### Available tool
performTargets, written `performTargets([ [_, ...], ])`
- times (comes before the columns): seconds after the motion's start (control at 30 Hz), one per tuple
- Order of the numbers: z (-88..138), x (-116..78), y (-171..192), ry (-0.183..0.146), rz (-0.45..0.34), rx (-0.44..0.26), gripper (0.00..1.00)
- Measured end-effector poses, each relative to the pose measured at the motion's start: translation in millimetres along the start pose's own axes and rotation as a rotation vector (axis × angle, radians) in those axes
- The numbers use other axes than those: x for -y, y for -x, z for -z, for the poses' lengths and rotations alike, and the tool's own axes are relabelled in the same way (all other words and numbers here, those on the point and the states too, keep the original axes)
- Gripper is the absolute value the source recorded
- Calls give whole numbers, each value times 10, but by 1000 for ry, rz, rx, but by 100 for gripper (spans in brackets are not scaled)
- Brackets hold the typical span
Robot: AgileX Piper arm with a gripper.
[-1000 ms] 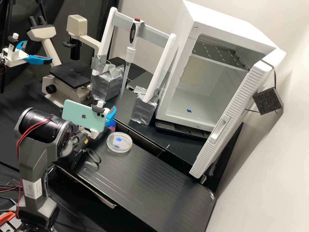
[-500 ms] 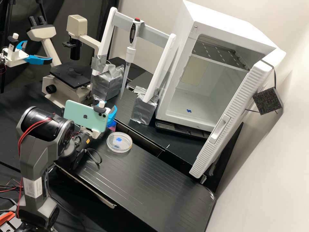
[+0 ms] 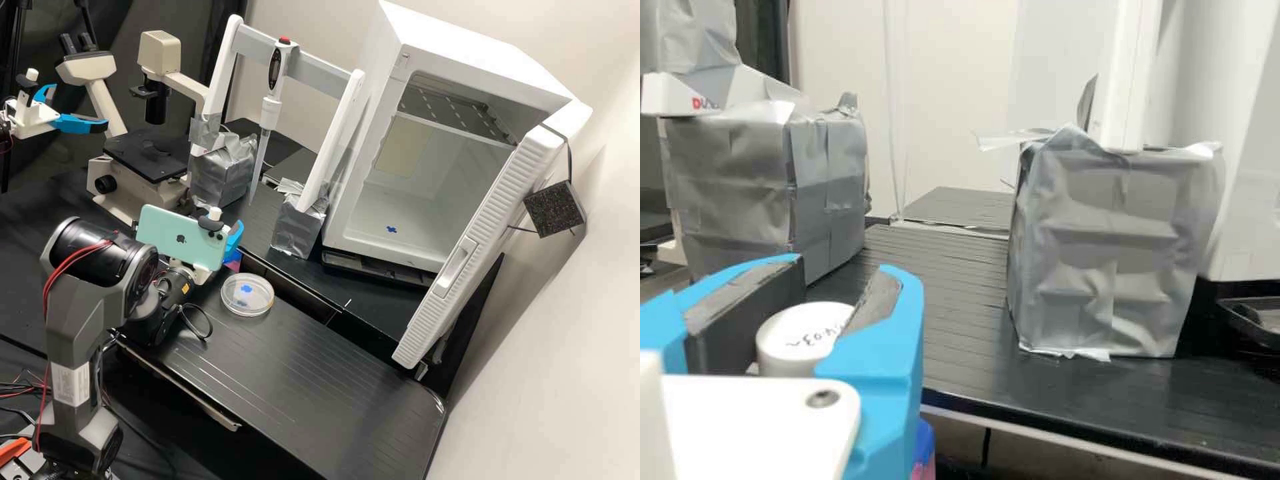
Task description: Close the bottle
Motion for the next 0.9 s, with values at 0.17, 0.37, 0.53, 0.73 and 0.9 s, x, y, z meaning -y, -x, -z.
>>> performTargets([
  [0.17, -1, 1, -1, -2, 0, 0, 100],
  [0.37, -4, 2, -1, -2, 0, 2, 100],
  [0.53, -8, 6, 6, -2, 6, 8, 100],
  [0.73, 6, -62, 83, -3, -10, 6, 100],
  [0.9, 18, -159, 203, -21, -33, -8, 100],
])
